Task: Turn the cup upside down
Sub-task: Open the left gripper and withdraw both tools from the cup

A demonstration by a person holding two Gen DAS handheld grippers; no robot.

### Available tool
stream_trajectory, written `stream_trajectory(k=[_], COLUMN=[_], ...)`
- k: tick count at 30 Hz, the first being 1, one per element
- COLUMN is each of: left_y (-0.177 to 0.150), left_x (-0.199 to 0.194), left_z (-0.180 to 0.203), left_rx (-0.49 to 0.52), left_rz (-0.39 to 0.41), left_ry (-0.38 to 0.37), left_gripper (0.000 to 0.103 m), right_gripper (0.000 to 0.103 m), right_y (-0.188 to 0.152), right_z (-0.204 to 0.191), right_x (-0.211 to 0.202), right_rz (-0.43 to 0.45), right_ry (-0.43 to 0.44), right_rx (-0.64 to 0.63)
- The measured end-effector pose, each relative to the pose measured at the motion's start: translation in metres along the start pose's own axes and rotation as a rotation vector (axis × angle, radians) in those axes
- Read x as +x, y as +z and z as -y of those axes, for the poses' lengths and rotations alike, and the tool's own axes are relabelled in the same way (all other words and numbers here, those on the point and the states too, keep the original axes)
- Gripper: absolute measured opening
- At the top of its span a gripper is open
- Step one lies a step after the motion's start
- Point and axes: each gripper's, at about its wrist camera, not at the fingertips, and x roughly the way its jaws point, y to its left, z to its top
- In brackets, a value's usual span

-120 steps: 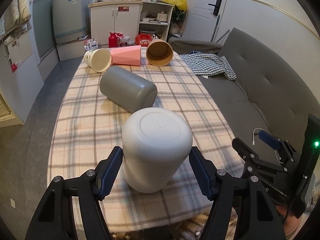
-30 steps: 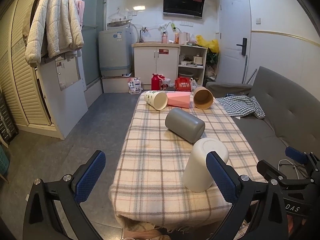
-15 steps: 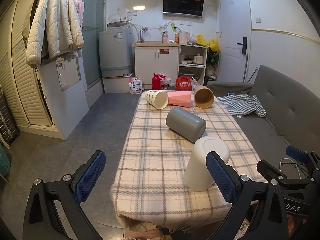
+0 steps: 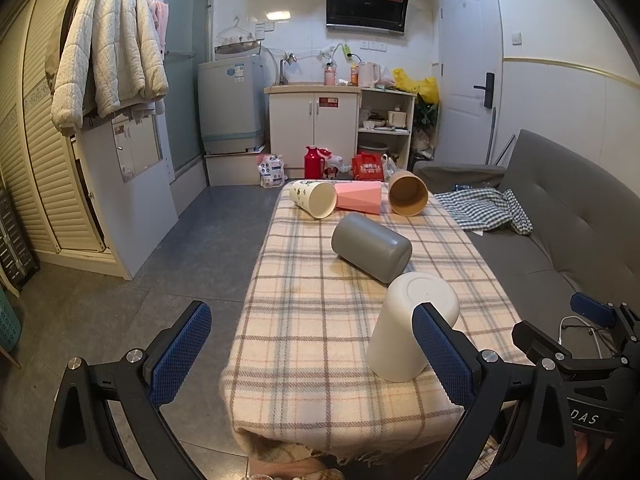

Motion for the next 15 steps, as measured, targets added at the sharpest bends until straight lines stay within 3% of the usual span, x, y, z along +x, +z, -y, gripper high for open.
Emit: stream_trajectory(k=[15], left_y=[-0.0072], left_x=[0.0037], left_z=[-0.0002], left_rx=[-0.008], left_rz=[-0.017], left_ry=[-0.008], left_gripper=[0.103], right_gripper=[0.102], right_y=[-0.0018], right_z=[-0.0013], right_x=[0.0009], right_rz=[-0.004], right_ry=[-0.002], right_rx=[-0.001])
